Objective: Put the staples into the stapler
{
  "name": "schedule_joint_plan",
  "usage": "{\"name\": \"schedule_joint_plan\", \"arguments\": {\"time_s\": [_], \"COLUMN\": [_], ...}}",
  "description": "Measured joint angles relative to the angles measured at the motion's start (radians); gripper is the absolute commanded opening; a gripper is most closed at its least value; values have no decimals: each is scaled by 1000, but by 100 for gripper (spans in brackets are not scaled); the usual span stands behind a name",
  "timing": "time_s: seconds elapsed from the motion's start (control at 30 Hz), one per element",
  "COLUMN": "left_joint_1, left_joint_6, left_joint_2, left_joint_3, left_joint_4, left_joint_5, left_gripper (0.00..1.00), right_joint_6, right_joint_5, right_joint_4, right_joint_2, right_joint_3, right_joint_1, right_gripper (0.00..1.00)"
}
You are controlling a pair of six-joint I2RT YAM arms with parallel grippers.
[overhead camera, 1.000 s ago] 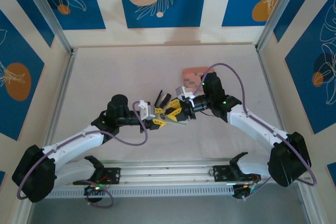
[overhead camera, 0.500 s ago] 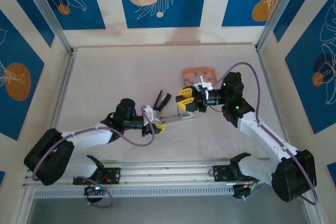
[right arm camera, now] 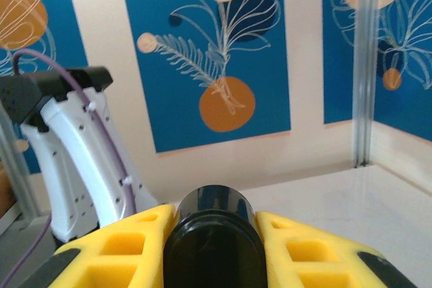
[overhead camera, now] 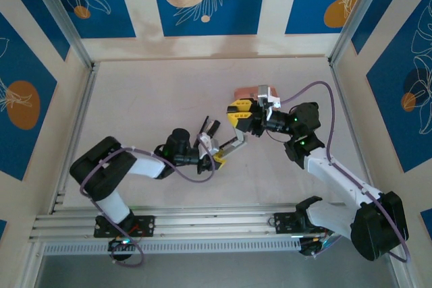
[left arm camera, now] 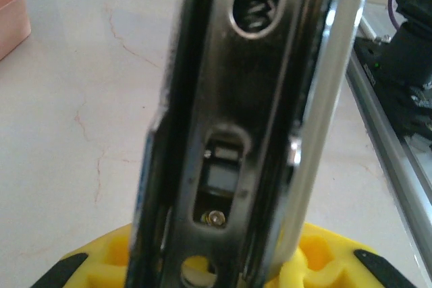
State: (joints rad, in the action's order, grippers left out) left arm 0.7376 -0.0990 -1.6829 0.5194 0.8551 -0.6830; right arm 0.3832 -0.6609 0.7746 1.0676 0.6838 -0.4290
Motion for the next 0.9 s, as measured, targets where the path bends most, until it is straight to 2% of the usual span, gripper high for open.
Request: {"name": "schedule_joint_plan", "arguments": {"time_s": [0.27, 0.37, 0.7, 0.9], "left_joint_1": [4, 5, 6, 17], "left_joint_6": [103, 114, 124, 98], "left_joint_2": [-31, -27, -19, 20], "left_joint_3": [-3, -5, -5, -4], "left_joint_4": [126, 140, 125, 55], "left_joint_5": [41, 53, 95, 129], "left_gripper": [39, 42, 60, 64], "right_joint_6": [-6, -7, -5, 24], "right_joint_5": [167, 229, 388, 515], "right_joint_4": [14, 23, 77, 138], "right_joint_2": [-27, -27, -22, -17], "right_joint_3": [-10, -20, -65, -89], "right_joint_1": [-46, -65, -105, -141], "right_gripper": [0, 0, 0, 0]}}
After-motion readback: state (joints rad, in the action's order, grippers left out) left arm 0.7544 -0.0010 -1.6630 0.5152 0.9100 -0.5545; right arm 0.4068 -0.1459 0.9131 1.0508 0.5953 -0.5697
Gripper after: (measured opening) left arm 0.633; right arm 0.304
